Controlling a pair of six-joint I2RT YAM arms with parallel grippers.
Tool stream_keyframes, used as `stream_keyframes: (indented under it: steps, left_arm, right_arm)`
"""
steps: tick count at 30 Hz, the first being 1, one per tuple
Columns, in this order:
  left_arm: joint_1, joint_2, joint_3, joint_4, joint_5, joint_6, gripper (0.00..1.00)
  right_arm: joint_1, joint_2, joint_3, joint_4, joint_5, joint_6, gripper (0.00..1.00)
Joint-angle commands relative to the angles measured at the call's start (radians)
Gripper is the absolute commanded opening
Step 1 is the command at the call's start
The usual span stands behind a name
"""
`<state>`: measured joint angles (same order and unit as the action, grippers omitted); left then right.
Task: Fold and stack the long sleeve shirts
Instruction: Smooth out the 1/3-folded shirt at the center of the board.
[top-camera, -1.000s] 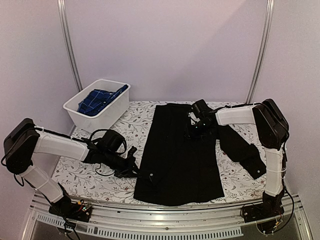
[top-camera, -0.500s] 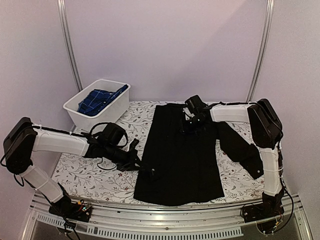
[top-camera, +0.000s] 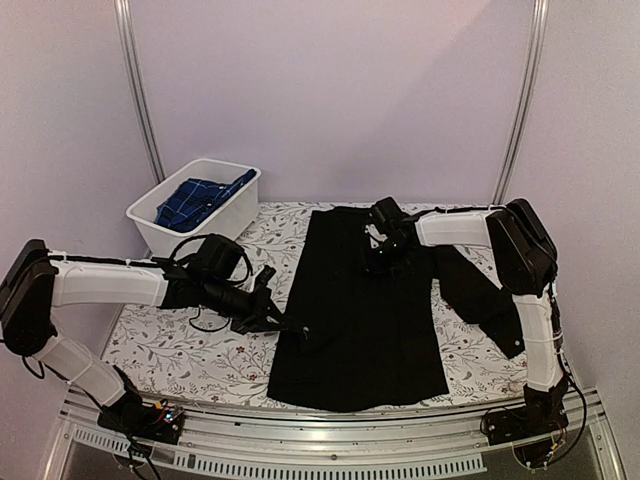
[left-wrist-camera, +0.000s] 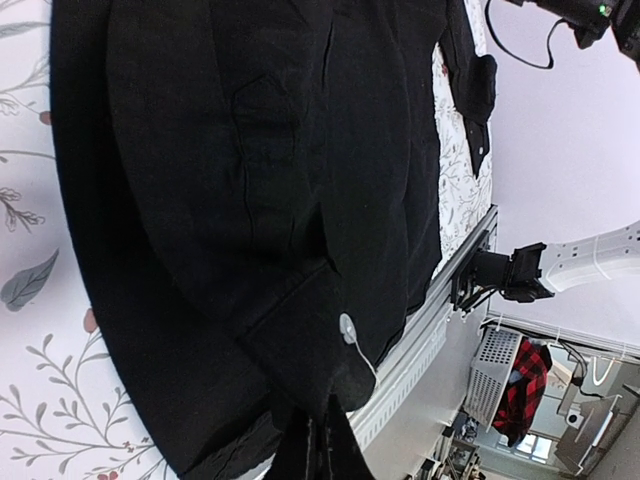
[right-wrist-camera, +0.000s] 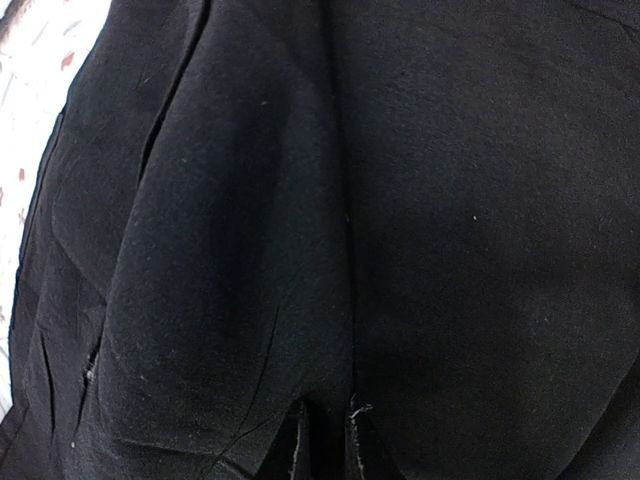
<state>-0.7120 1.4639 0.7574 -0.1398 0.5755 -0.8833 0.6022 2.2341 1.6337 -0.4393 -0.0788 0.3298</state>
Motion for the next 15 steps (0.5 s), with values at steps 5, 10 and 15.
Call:
stream_keyframes:
  steps: [5, 10, 15]
  left_arm:
    - [0.014, -0.07, 0.04, -0.16, 0.012, 0.03, 0.0]
    - [0.015, -0.097, 0.027, -0.23, 0.016, 0.036, 0.0]
    - [0.012, -0.075, -0.021, -0.169, 0.065, 0.019, 0.06]
  right_arm:
    - [0.007, -0.016, 0.089, -0.105, 0.053, -0.019, 0.0]
    - [0.005, -0.001, 0.123, -0.155, 0.074, -0.033, 0.0]
    - [0.005, 0.017, 0.105, -0.163, 0.074, -0.029, 0.02]
